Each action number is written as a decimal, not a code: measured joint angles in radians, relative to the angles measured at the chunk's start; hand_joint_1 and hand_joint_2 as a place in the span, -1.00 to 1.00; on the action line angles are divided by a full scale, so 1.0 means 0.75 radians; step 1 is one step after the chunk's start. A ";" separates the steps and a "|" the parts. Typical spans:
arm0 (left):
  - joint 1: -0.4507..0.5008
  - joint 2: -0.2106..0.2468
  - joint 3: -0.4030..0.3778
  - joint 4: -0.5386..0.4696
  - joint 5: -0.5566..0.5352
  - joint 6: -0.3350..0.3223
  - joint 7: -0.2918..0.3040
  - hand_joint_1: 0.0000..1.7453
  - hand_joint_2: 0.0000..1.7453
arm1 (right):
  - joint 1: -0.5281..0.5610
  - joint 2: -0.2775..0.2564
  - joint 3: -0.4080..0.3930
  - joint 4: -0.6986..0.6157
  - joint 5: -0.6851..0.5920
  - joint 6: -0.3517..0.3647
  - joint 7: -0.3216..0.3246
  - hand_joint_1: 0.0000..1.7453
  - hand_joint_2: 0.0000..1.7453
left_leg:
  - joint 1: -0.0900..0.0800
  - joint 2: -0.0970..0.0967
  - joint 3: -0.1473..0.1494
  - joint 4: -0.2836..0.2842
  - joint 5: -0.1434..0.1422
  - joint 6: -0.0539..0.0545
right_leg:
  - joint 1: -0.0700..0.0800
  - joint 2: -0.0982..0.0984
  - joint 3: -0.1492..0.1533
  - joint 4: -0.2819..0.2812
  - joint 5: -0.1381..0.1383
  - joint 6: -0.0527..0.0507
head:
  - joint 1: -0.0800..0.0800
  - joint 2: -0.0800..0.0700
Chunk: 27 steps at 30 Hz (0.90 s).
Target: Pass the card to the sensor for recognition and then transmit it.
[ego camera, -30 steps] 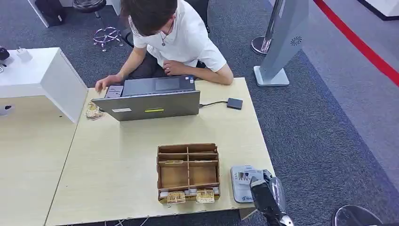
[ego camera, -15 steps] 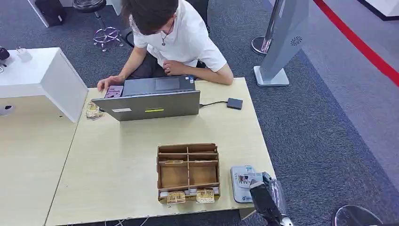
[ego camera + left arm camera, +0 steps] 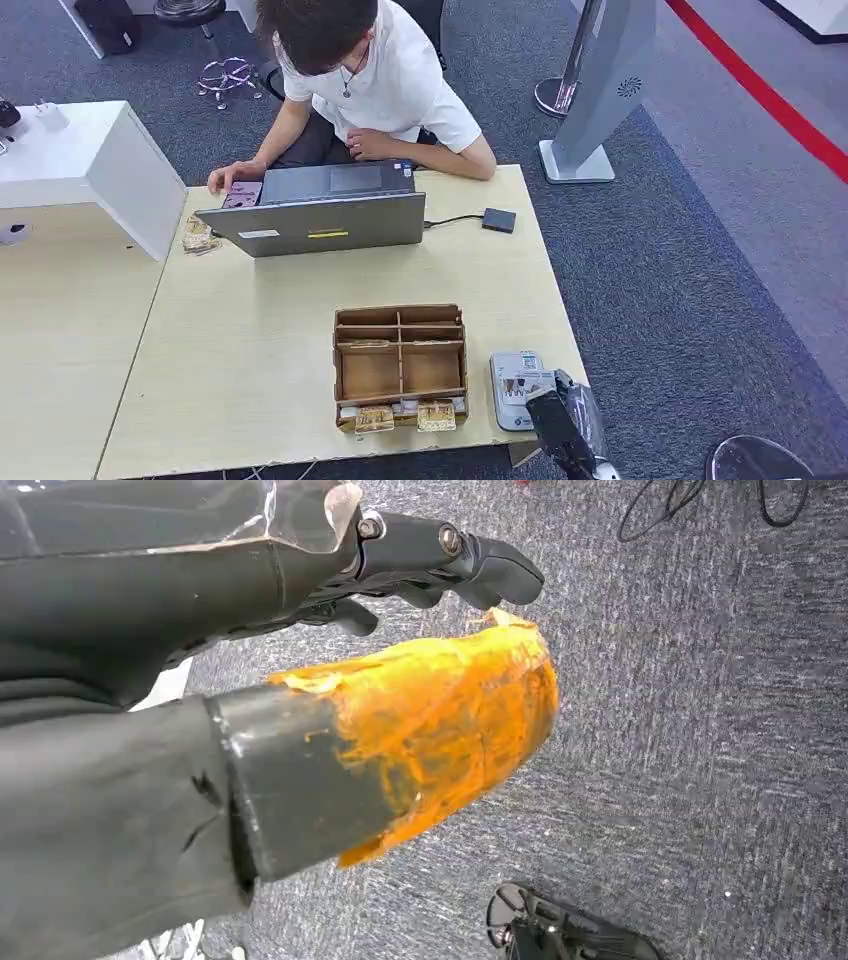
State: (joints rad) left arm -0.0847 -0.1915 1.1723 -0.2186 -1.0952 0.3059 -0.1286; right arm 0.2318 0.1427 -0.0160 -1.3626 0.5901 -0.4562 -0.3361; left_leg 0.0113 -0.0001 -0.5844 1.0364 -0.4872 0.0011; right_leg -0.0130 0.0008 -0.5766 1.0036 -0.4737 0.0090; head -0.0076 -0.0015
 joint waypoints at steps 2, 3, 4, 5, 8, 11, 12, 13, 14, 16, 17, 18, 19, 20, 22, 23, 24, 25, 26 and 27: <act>0.000 0.000 0.000 0.000 0.000 0.000 0.000 -1.00 -1.00 | 0.000 0.000 0.000 0.001 0.004 -0.001 0.002 1.00 1.00 | 0.000 0.000 0.000 0.000 0.000 0.000 | 0.000 0.000 0.000 0.000 0.000 0.000 | 0.000 0.000; 0.000 0.000 0.000 0.000 0.000 0.000 0.000 -1.00 -1.00 | 0.000 0.000 0.000 0.001 0.005 -0.001 0.002 1.00 1.00 | 0.000 0.000 0.000 0.000 0.000 0.000 | 0.000 0.000 0.000 0.000 0.000 0.000 | 0.000 0.000; 0.000 0.000 0.000 0.000 0.000 0.000 0.000 -1.00 -1.00 | 0.000 0.000 0.000 0.002 0.007 -0.002 0.003 1.00 1.00 | 0.000 0.000 0.000 0.000 0.000 0.000 | 0.000 0.000 0.000 0.000 0.000 0.000 | 0.000 0.000; 0.000 0.000 0.000 0.000 0.000 0.000 0.000 -1.00 -1.00 | 0.000 0.000 0.000 0.003 0.009 -0.003 0.007 1.00 1.00 | 0.000 0.000 0.000 0.000 0.000 0.000 | 0.000 0.000 0.000 0.000 0.000 0.000 | 0.000 0.000; 0.000 0.001 0.000 0.000 0.000 0.000 0.000 -1.00 -1.00 | 0.000 0.000 0.000 0.006 0.047 -0.016 0.027 1.00 1.00 | 0.000 0.000 0.000 0.000 0.000 0.000 | 0.000 0.000 0.000 0.000 0.000 0.000 | 0.000 0.000; 0.000 0.003 0.001 0.000 0.000 0.000 0.000 -1.00 -1.00 | -0.001 0.000 0.001 0.010 0.106 -0.049 0.059 1.00 1.00 | 0.000 0.000 0.000 0.000 0.000 0.000 | 0.000 0.000 0.000 0.000 0.000 0.000 | 0.000 0.000; 0.000 0.004 0.001 0.000 0.000 0.000 0.000 -1.00 -1.00 | -0.001 0.000 0.000 0.011 0.117 -0.055 0.066 1.00 1.00 | 0.000 0.000 0.000 0.000 0.000 0.000 | 0.000 0.000 0.000 0.000 0.000 0.000 | 0.000 0.000; 0.000 0.004 0.001 0.000 0.000 0.000 0.000 -1.00 -1.00 | -0.001 0.000 0.001 0.012 0.129 -0.062 0.072 1.00 1.00 | 0.000 0.000 0.000 0.000 0.000 0.000 | 0.000 0.000 0.000 0.000 0.000 0.000 | 0.000 0.000; 0.000 0.005 0.001 0.000 -0.001 0.000 0.002 -1.00 -1.00 | -0.001 0.000 0.001 0.012 0.142 -0.070 0.081 1.00 1.00 | 0.000 0.000 0.000 0.000 0.000 0.000 | 0.000 0.000 0.000 0.000 0.000 0.000 | 0.000 0.000; 0.000 0.005 0.001 0.000 -0.001 0.000 0.004 -1.00 -1.00 | -0.002 0.000 0.000 0.013 0.163 -0.079 0.090 1.00 1.00 | 0.000 0.000 0.000 0.000 0.000 0.000 | 0.000 0.000 0.000 0.000 0.000 0.000 | 0.000 0.000; 0.000 0.006 0.001 0.000 -0.001 0.000 0.004 -1.00 -1.00 | -0.003 0.000 0.001 0.013 0.173 -0.083 0.097 1.00 1.00 | 0.000 0.000 0.000 0.000 0.000 0.000 | 0.000 0.000 0.000 0.000 0.000 0.000 | 0.000 0.000; 0.000 0.006 0.001 0.000 -0.001 0.000 0.004 -1.00 -1.00 | -0.004 0.000 0.001 0.014 0.185 -0.088 0.104 1.00 1.00 | 0.000 0.000 0.000 0.000 0.000 0.000 | 0.000 0.000 0.000 0.000 0.000 0.000 | 0.000 0.000; 0.000 0.006 0.001 0.000 -0.002 0.000 0.005 -1.00 -1.00 | -0.006 0.000 0.001 0.015 0.195 -0.093 0.111 1.00 1.00 | 0.000 0.000 0.000 0.000 0.000 0.000 | 0.000 0.000 0.001 0.000 0.000 0.000 | 0.000 0.000; 0.000 0.006 0.001 0.000 -0.002 0.000 0.006 -1.00 -1.00 | -0.007 0.000 0.001 0.017 0.208 -0.102 0.119 1.00 1.00 | 0.000 0.000 0.001 0.000 0.000 0.000 | 0.000 0.000 0.001 0.000 0.000 0.000 | 0.000 0.000; 0.000 0.007 0.001 0.000 -0.002 0.000 0.007 -1.00 -1.00 | -0.008 0.000 0.001 0.019 0.225 -0.112 0.130 1.00 1.00 | 0.000 0.000 0.001 0.000 0.000 0.000 | 0.000 0.000 0.001 0.000 0.000 0.000 | 0.000 0.000; 0.000 0.007 0.001 0.000 -0.002 0.000 0.008 -1.00 -1.00 | -0.009 0.000 0.002 0.021 0.228 -0.115 0.134 1.00 1.00 | 0.000 0.000 0.001 0.000 0.000 0.000 | 0.000 0.000 0.001 0.000 0.000 0.000 | 0.000 0.000; 0.000 0.007 0.001 0.000 -0.002 0.000 0.008 -1.00 -1.00 | -0.010 0.000 0.002 0.022 0.233 -0.117 0.136 1.00 1.00 | 0.000 0.000 0.001 0.000 0.000 0.000 | 0.000 0.000 0.001 0.000 0.000 0.000 | 0.000 0.000; 0.000 0.007 0.001 0.000 -0.002 0.000 0.008 -1.00 -1.00 | -0.012 0.000 0.002 0.023 0.238 -0.117 0.137 1.00 1.00 | 0.000 0.000 0.001 0.000 0.000 0.000 | 0.000 0.000 0.001 0.000 0.000 0.000 | 0.000 0.000; 0.000 0.007 0.001 0.000 -0.002 0.000 0.008 -1.00 -1.00 | -0.013 0.000 0.002 0.024 0.241 -0.118 0.140 1.00 1.00 | 0.000 0.000 0.001 0.000 0.000 0.000 | 0.000 0.000 0.001 0.000 0.000 0.000 | 0.000 0.000; 0.000 0.007 0.001 0.000 -0.002 0.000 0.008 -1.00 -1.00 | -0.014 0.000 0.002 0.024 0.245 -0.119 0.145 1.00 1.00 | 0.000 0.000 0.001 0.000 0.000 0.000 | 0.000 0.000 0.002 0.000 0.000 0.000 | 0.000 0.000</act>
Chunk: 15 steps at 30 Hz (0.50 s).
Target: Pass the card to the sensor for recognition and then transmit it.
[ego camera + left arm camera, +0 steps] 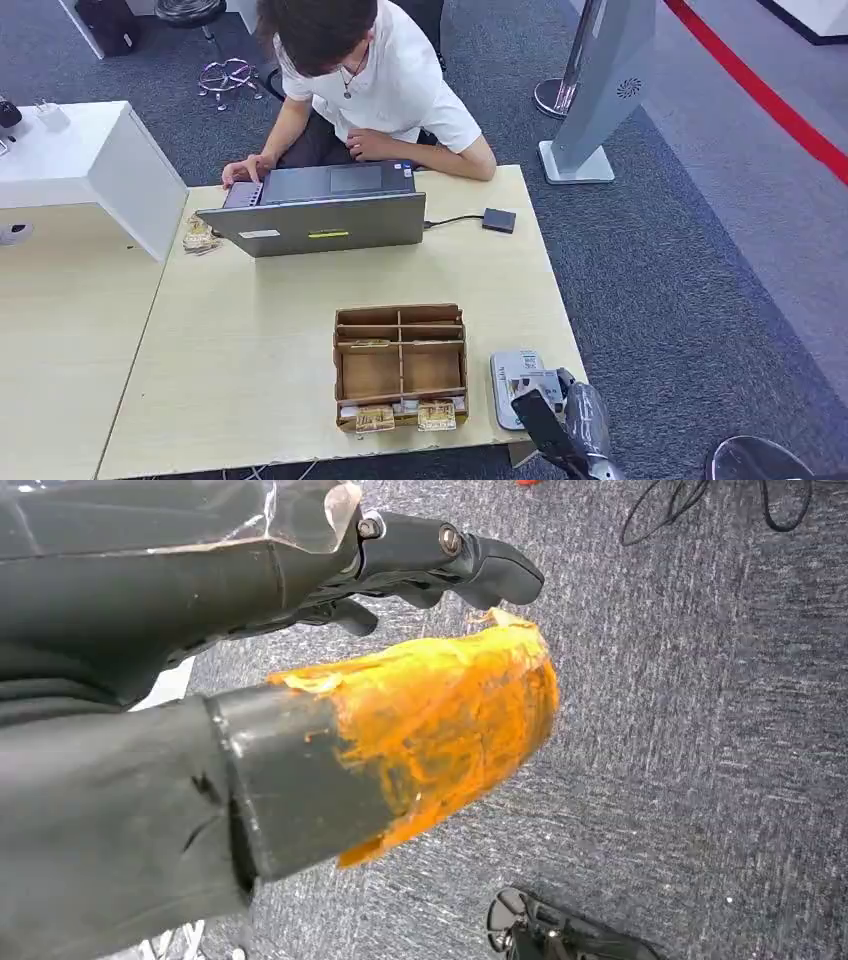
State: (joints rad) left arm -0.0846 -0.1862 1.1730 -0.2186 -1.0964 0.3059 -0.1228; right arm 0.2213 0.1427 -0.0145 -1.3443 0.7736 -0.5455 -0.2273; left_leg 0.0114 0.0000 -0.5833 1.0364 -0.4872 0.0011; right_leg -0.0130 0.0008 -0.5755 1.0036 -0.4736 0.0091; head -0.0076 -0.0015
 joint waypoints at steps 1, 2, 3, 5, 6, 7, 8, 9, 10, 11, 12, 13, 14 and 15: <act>0.000 0.000 0.000 0.000 -0.001 0.000 0.000 -1.00 -1.00 | -0.001 0.000 0.000 0.000 0.003 -0.001 0.004 1.00 1.00 | 0.000 0.000 0.000 0.000 0.000 0.000 | 0.000 0.000 0.000 0.000 0.000 0.000 | 0.000 0.000; 0.000 0.001 0.000 0.000 -0.001 0.000 0.001 -1.00 -1.00 | -0.003 0.000 0.000 0.001 0.006 -0.001 0.008 1.00 1.00 | 0.000 0.000 0.000 0.000 0.000 0.000 | 0.000 0.000 0.000 0.000 0.000 0.000 | 0.000 0.000; 0.000 0.001 0.000 0.000 -0.002 0.000 0.001 -1.00 -1.00 | -0.004 0.000 0.001 0.001 0.011 -0.002 0.011 1.00 1.00 | 0.000 0.000 0.000 0.000 0.000 0.000 | 0.000 0.000 0.000 0.000 0.000 0.000 | 0.000 0.000; 0.000 0.002 0.000 0.000 -0.002 0.000 0.001 -1.00 -1.00 | -0.006 0.000 0.001 0.002 0.020 -0.003 0.017 1.00 1.00 | 0.000 0.000 0.000 0.000 0.000 0.000 | 0.000 0.000 0.000 0.000 0.000 0.000 | 0.000 0.000; 0.000 0.002 0.001 0.000 -0.002 0.000 0.001 -1.00 -1.00 | -0.007 0.000 0.002 0.003 0.027 -0.005 0.023 1.00 1.00 | 0.000 0.000 0.001 0.000 0.000 0.000 | 0.000 0.000 0.001 0.000 0.000 0.000 | 0.000 0.000; 0.000 0.002 0.001 0.000 -0.002 0.000 0.001 -1.00 -1.00 | -0.008 0.000 0.003 0.003 0.034 -0.007 0.029 1.00 1.00 | 0.000 0.000 0.001 0.000 0.000 0.000 | 0.000 0.000 0.001 0.000 0.000 0.000 | 0.000 0.000; 0.000 0.002 0.001 0.000 -0.002 0.000 0.001 -1.00 -1.00 | -0.009 0.000 0.003 0.005 0.046 -0.011 0.038 1.00 1.00 | 0.000 0.000 0.001 0.000 0.000 0.000 | 0.000 0.000 0.001 0.000 0.000 0.000 | 0.000 0.000; 0.000 0.002 0.001 0.000 -0.003 0.000 0.003 -1.00 -1.00 | -0.010 0.000 0.004 0.007 0.061 -0.017 0.046 1.00 1.00 | 0.000 0.000 0.001 0.000 0.000 0.000 | 0.000 0.000 0.001 0.000 0.000 0.000 | 0.000 0.000; 0.000 0.002 0.001 0.000 -0.003 0.000 0.005 -1.00 -1.00 | -0.012 0.000 0.005 0.009 0.077 -0.025 0.055 1.00 1.00 | 0.000 0.000 0.002 0.000 0.000 0.000 | 0.000 0.000 0.001 0.000 0.000 0.000 | 0.000 0.000; 0.000 0.002 0.001 0.000 -0.004 0.000 0.006 -1.00 -1.00 | -0.014 0.000 0.006 0.010 0.092 -0.032 0.066 1.00 1.00 | 0.000 0.000 0.002 0.000 0.000 0.000 | 0.000 0.000 0.002 0.000 0.000 0.000 | 0.000 0.000; 0.000 0.003 0.001 0.000 -0.004 0.000 0.008 -1.00 -1.00 | -0.015 0.000 0.006 0.012 0.110 -0.042 0.078 1.00 1.00 | 0.000 0.000 0.002 0.000 0.000 0.000 | 0.000 0.000 0.002 0.000 0.000 0.000 | 0.000 0.000; 0.000 0.003 0.001 0.000 -0.004 0.000 0.008 -1.00 -1.00 | -0.016 0.000 0.006 0.014 0.121 -0.049 0.085 1.00 1.00 | 0.000 0.000 0.002 0.000 0.000 0.000 | 0.000 0.000 0.002 0.000 0.000 0.000 | 0.000 0.000; 0.000 0.003 0.001 -0.001 -0.004 0.000 0.008 -1.00 -1.00 | -0.016 0.000 0.008 0.016 0.131 -0.055 0.091 1.00 1.00 | 0.000 0.000 0.002 0.000 0.000 0.000 | 0.000 0.000 0.002 0.000 0.000 0.000 | 0.000 0.000; 0.000 0.003 0.001 0.000 -0.004 0.000 0.008 -1.00 -1.00 | -0.017 0.000 0.008 0.018 0.147 -0.064 0.099 1.00 1.00 | 0.000 0.000 0.002 0.000 0.000 0.000 | 0.000 0.000 0.003 0.000 0.000 0.000 | 0.000 0.000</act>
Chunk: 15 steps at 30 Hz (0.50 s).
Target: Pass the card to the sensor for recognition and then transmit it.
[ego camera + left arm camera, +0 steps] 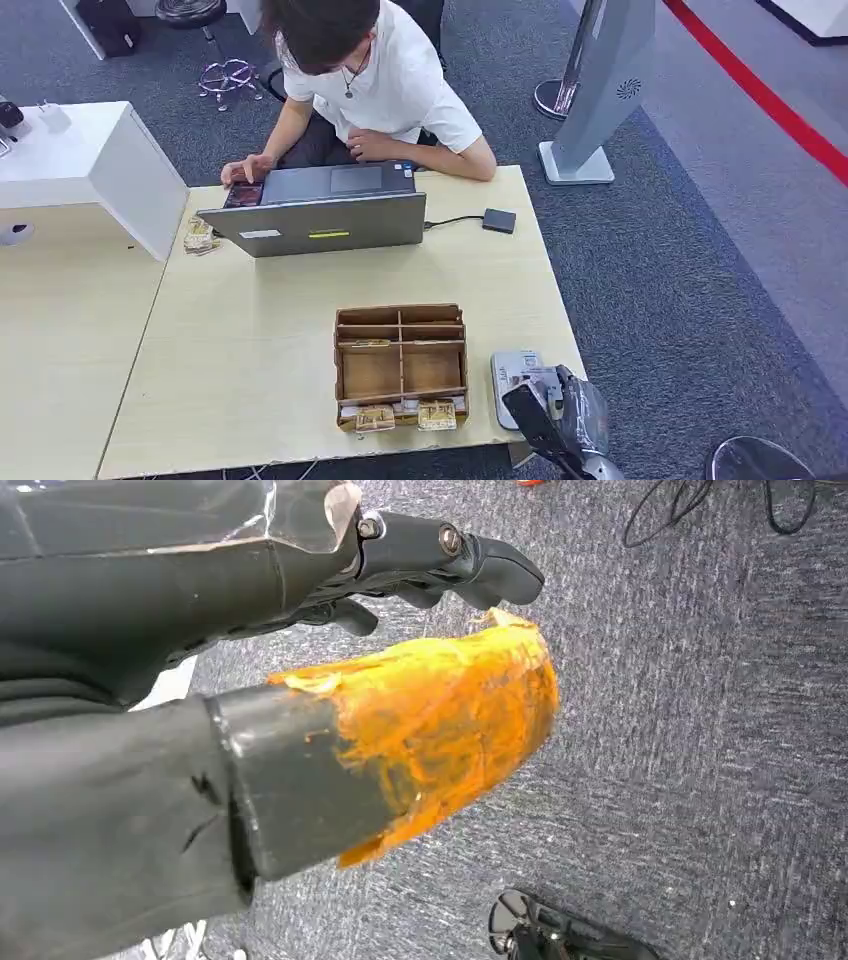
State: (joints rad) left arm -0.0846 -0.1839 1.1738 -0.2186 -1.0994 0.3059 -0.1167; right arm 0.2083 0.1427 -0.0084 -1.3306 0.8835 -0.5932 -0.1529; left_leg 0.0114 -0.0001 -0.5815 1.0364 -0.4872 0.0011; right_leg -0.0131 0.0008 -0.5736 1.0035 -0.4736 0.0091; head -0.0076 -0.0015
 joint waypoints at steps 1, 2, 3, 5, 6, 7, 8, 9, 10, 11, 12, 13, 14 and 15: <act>0.000 0.000 0.000 0.000 -0.001 0.000 0.000 -1.00 -1.00 | -0.001 0.000 0.000 0.002 0.010 -0.006 0.007 1.00 1.00 | 0.000 0.000 0.000 0.000 0.000 0.000 | 0.000 0.000 0.000 0.000 0.000 0.000 | 0.000 0.000; 0.000 0.000 0.000 0.000 -0.002 0.000 0.001 -1.00 -1.00 | -0.002 0.000 0.000 0.003 0.022 -0.013 0.013 1.00 1.00 | 0.000 0.000 0.000 0.000 0.000 0.000 | 0.000 0.000 0.000 0.000 0.000 0.000 | 0.000 0.000; 0.000 0.000 0.000 0.000 -0.002 0.000 0.003 -1.00 -1.00 | -0.003 0.000 0.000 0.004 0.040 -0.020 0.021 1.00 1.00 | 0.000 0.000 0.001 0.000 0.000 0.000 | 0.000 0.000 0.000 0.000 0.000 0.000 | 0.000 0.000; 0.000 0.000 0.000 0.000 -0.003 0.000 0.004 -1.00 -1.00 | -0.004 0.000 0.000 0.006 0.063 -0.033 0.034 1.00 1.00 | 0.000 0.000 0.001 0.000 0.000 0.000 | 0.000 0.000 0.001 0.000 0.000 0.000 | 0.000 0.000; 0.000 0.000 0.000 0.000 -0.004 0.000 0.004 -1.00 -1.00 | -0.004 0.000 -0.001 0.006 0.080 -0.039 0.040 1.00 1.00 | 0.000 0.000 0.001 0.000 0.000 0.000 | 0.000 0.000 0.001 0.000 0.000 0.000 | 0.000 0.000; 0.000 0.000 0.001 -0.001 -0.004 0.000 0.004 -1.00 -1.00 | -0.004 0.000 -0.001 0.007 0.093 -0.044 0.046 1.00 1.00 | 0.000 0.000 0.001 0.000 0.000 0.000 | 0.000 0.000 0.001 0.000 0.000 0.000 | 0.000 0.000; 0.000 0.000 0.001 0.000 -0.005 0.000 0.004 -1.00 -1.00 | -0.004 0.000 -0.002 0.007 0.107 -0.049 0.054 1.00 1.00 | 0.000 0.000 0.001 0.000 0.000 0.000 | 0.000 0.000 0.001 0.000 0.000 0.000 | 0.000 0.000; 0.000 0.000 0.001 0.000 -0.005 0.000 0.004 -1.00 -1.00 | -0.004 0.000 -0.003 0.007 0.121 -0.057 0.060 1.00 1.00 | 0.000 0.000 0.001 0.000 0.000 0.000 | 0.000 0.000 0.001 0.000 0.000 0.000 | 0.000 0.000; 0.000 0.000 0.001 0.000 -0.005 0.000 0.004 -1.00 -1.00 | -0.004 0.000 -0.003 0.007 0.131 -0.062 0.063 1.00 1.00 | 0.000 0.000 0.001 0.000 0.000 0.000 | 0.000 0.000 0.001 0.000 0.000 0.000 | 0.000 0.000; 0.000 0.000 0.001 0.000 -0.005 0.000 0.005 -1.00 -1.00 | -0.004 0.000 -0.004 0.007 0.145 -0.069 0.070 1.00 1.00 | 0.000 0.000 0.001 0.000 0.000 0.000 | 0.000 0.000 0.001 0.000 0.000 0.000 | 0.000 0.000; 0.000 0.000 0.001 0.000 -0.006 0.000 0.006 -1.00 -1.00 | -0.004 0.000 -0.005 0.007 0.154 -0.073 0.075 1.00 1.00 | 0.000 0.000 0.001 0.000 0.000 0.000 | 0.000 0.000 0.001 0.000 0.000 0.000 | 0.000 0.000; 0.000 0.000 0.001 0.000 -0.006 0.000 0.006 -1.00 -1.00 | -0.004 0.000 -0.006 0.007 0.162 -0.077 0.080 1.00 1.00 | 0.000 0.000 0.001 0.000 0.000 0.000 | 0.000 0.000 0.001 0.000 0.000 0.000 | 0.000 0.000; 0.000 0.000 0.002 0.000 -0.006 0.000 0.006 -1.00 -1.00 | -0.003 0.000 -0.010 0.007 0.169 -0.082 0.083 1.00 1.00 | 0.000 0.000 0.001 0.000 0.000 0.000 | 0.000 0.000 0.001 0.000 0.000 0.000 | 0.000 0.000; 0.000 0.000 0.002 0.000 -0.006 0.000 0.006 -1.00 -1.00 | -0.002 0.000 -0.014 0.008 0.171 -0.086 0.085 1.00 1.00 | 0.000 0.000 0.001 0.000 0.000 0.000 | 0.000 0.000 0.000 0.000 0.000 0.000 | 0.000 0.000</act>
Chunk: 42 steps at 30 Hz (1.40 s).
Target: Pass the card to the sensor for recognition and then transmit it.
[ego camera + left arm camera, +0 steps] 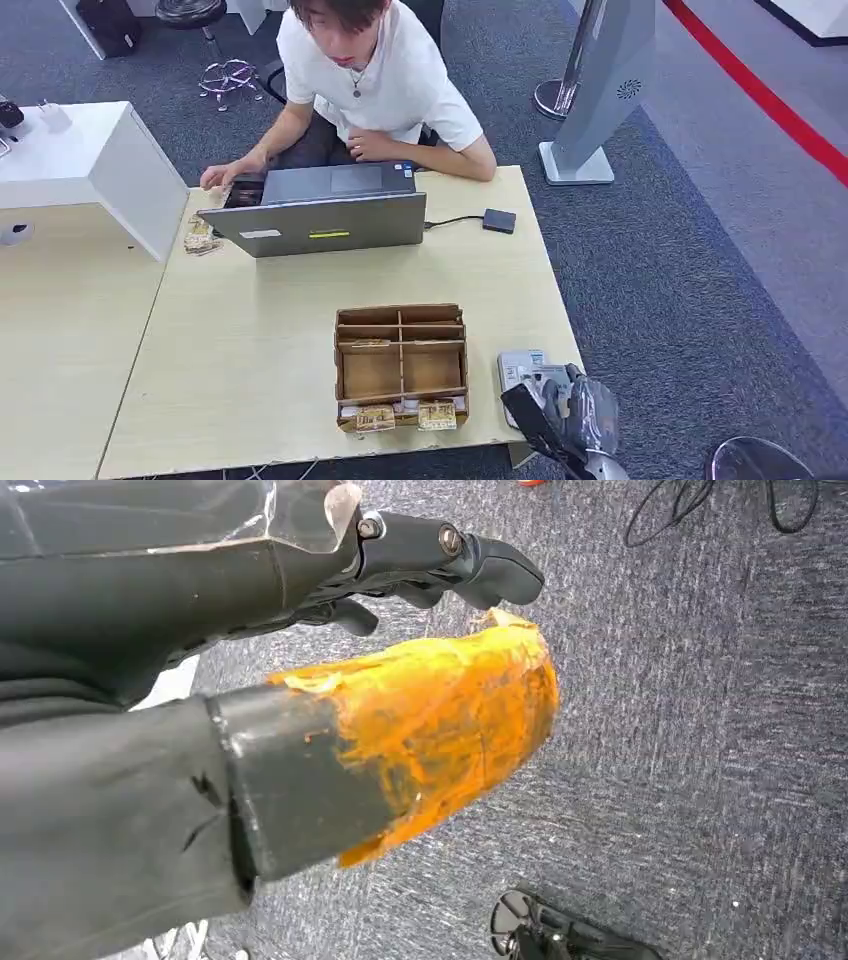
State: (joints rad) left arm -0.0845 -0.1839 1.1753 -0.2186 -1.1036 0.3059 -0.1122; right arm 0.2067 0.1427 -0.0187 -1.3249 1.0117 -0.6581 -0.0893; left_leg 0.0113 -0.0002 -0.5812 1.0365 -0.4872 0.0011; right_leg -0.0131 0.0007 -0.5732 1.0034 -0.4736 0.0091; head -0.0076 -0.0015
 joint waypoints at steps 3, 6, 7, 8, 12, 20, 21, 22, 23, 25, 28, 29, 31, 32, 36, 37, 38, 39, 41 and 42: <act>0.000 0.000 0.003 0.000 -0.001 0.000 0.002 -1.00 -1.00 | 0.007 -0.001 -0.006 -0.002 0.012 -0.014 0.000 1.00 1.00 | 0.000 0.000 0.000 0.000 0.000 0.000 | 0.000 0.000 0.000 0.000 0.000 0.000 | 0.001 0.000; 0.000 0.000 0.003 0.000 -0.001 0.000 0.002 -1.00 -1.00 | 0.010 -0.001 -0.010 -0.007 0.017 -0.020 0.000 1.00 1.00 | 0.000 0.000 0.000 0.000 0.000 0.000 | 0.000 0.000 -0.001 0.000 0.000 0.000 | 0.000 0.000; 0.000 0.000 0.004 0.000 -0.001 0.000 0.002 -1.00 -1.00 | 0.011 -0.001 -0.011 -0.007 0.017 -0.020 0.000 1.00 1.00 | 0.000 0.000 0.000 0.000 0.000 0.000 | 0.000 0.000 -0.001 0.000 0.000 0.000 | 0.000 0.000; 0.000 0.000 0.004 0.000 -0.001 0.000 0.002 -1.00 -1.00 | 0.011 -0.001 -0.012 -0.008 0.017 -0.021 0.000 1.00 1.00 | 0.000 0.000 0.000 0.000 0.000 0.000 | 0.000 0.000 -0.001 0.000 0.000 0.000 | 0.000 0.000; 0.000 0.000 0.005 0.000 -0.001 0.000 0.000 -1.00 -1.00 | 0.018 -0.001 -0.012 -0.024 -0.080 0.003 -0.059 1.00 1.00 | 0.000 0.000 0.000 0.000 0.000 0.000 | 0.000 0.000 -0.001 0.000 0.000 0.000 | 0.000 0.000; 0.000 0.000 0.006 0.000 -0.011 -0.001 -0.007 -1.00 -1.00 | 0.036 0.001 -0.010 -0.128 -0.280 0.073 -0.187 1.00 1.00 | 0.000 0.000 -0.001 0.000 0.000 0.000 | 0.000 0.000 -0.001 0.000 0.000 0.000 | 0.000 0.000; 0.000 0.000 0.006 0.000 -0.013 -0.001 -0.007 -1.00 -1.00 | 0.036 0.001 -0.010 -0.142 -0.280 0.071 -0.192 1.00 1.00 | 0.000 0.000 -0.001 0.000 0.000 0.000 | 0.000 0.000 -0.001 0.000 0.000 0.000 | 0.000 0.000; 0.000 0.000 0.006 0.000 -0.015 -0.001 -0.007 -1.00 -1.00 | 0.037 0.001 -0.010 -0.154 -0.280 0.068 -0.199 1.00 1.00 | 0.000 0.000 -0.001 0.000 0.000 0.000 | 0.000 0.000 -0.001 0.000 0.000 0.000 | 0.000 0.000; 0.000 0.000 0.006 0.000 -0.017 -0.001 -0.007 -1.00 -1.00 | 0.036 0.001 -0.009 -0.166 -0.278 0.064 -0.207 1.00 1.00 | 0.000 0.000 -0.001 0.000 0.000 0.000 | 0.000 0.000 -0.001 0.000 0.000 0.000 | 0.000 0.000; 0.000 0.000 0.006 0.000 -0.021 -0.002 -0.007 -1.00 -1.00 | 0.036 0.001 -0.004 -0.195 -0.265 0.039 -0.233 1.00 1.00 | 0.000 0.000 -0.001 0.000 0.000 0.000 | 0.000 0.000 -0.001 0.000 0.000 0.000 | 0.000 0.000; 0.000 0.000 0.005 0.000 -0.025 -0.002 -0.007 -1.00 -1.00 | 0.031 0.001 0.015 -0.242 -0.236 0.007 -0.250 1.00 1.00 | 0.000 0.000 -0.002 0.000 0.000 0.000 | 0.000 0.000 -0.002 0.000 0.000 0.000 | 0.000 0.000; 0.000 0.000 0.005 0.000 -0.027 -0.003 -0.007 -1.00 -1.00 | 0.029 0.001 0.022 -0.255 -0.227 -0.002 -0.252 1.00 1.00 | 0.000 0.000 -0.002 0.000 0.000 0.000 | 0.000 0.000 -0.002 0.000 0.000 0.000 | 0.000 0.000; 0.000 0.000 0.005 0.000 -0.033 -0.003 -0.007 -1.00 -1.00 | 0.026 0.001 0.041 -0.287 -0.201 -0.025 -0.256 1.00 1.00 | 0.000 0.000 -0.002 0.000 0.000 0.000 | 0.000 0.000 -0.002 0.000 0.000 0.000 | 0.000 0.000; 0.000 0.000 0.005 0.000 -0.038 -0.003 -0.007 -1.00 -1.00 | 0.024 0.001 0.052 -0.303 -0.189 -0.035 -0.256 1.00 1.00 | 0.000 0.000 -0.002 0.000 0.000 0.000 | 0.000 0.000 -0.002 0.000 0.000 0.000 | 0.000 0.000; 0.000 0.000 0.005 0.000 -0.045 -0.003 -0.007 -1.00 -1.00 | 0.007 -0.006 0.100 -0.356 -0.142 -0.044 -0.256 1.00 1.00 | 0.000 0.000 -0.002 0.000 0.000 0.000 | 0.000 0.000 -0.002 0.000 0.000 0.000 | 0.000 0.000; 0.000 0.000 0.005 0.000 -0.045 -0.004 -0.007 -1.00 -1.00 | 0.002 -0.007 0.112 -0.368 -0.129 -0.044 -0.256 1.00 1.00 | 0.000 0.000 -0.002 0.000 0.000 0.000 | 0.000 0.000 -0.002 0.000 0.000 0.000 | 0.000 0.000; 0.000 0.000 0.005 0.000 -0.049 -0.004 -0.007 -1.00 -1.00 | -0.004 -0.009 0.125 -0.379 -0.116 -0.044 -0.256 1.00 1.00 | 0.000 0.000 -0.002 0.000 0.000 0.000 | 0.000 0.000 -0.002 0.000 0.000 0.000 | 0.000 0.000; 0.000 0.000 0.005 0.000 -0.050 -0.005 -0.007 -1.00 -1.00 | -0.009 -0.011 0.136 -0.388 -0.101 -0.044 -0.256 1.00 1.00 | 0.000 0.000 -0.002 0.000 0.000 0.000 | 0.000 0.000 -0.002 0.000 0.000 0.000 | 0.000 0.000; -0.001 0.000 0.005 0.000 -0.056 -0.005 -0.007 -1.00 -1.00 | -0.024 -0.015 0.159 -0.400 -0.071 -0.044 -0.252 1.00 1.00 | 0.000 0.000 -0.002 0.000 0.000 0.000 | 0.000 0.000 -0.002 0.000 0.000 0.000 | 0.000 0.000; -0.001 0.000 0.005 0.000 -0.062 -0.005 -0.007 -1.00 -1.00 | -0.033 -0.017 0.171 -0.404 -0.061 -0.044 -0.248 1.00 1.00 | 0.000 0.000 -0.002 0.000 0.000 0.000 | 0.000 0.000 -0.002 0.000 0.000 0.000 | 0.000 0.000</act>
State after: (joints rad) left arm -0.0849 -0.1839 1.1791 -0.2186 -1.1501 0.3025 -0.1171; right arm 0.1822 0.1297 0.1098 -1.6282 0.9659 -0.6909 -0.2754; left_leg 0.0114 0.0000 -0.5826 1.0363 -0.4872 0.0010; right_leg -0.0130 0.0009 -0.5747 1.0036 -0.4737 0.0090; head -0.0076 -0.0015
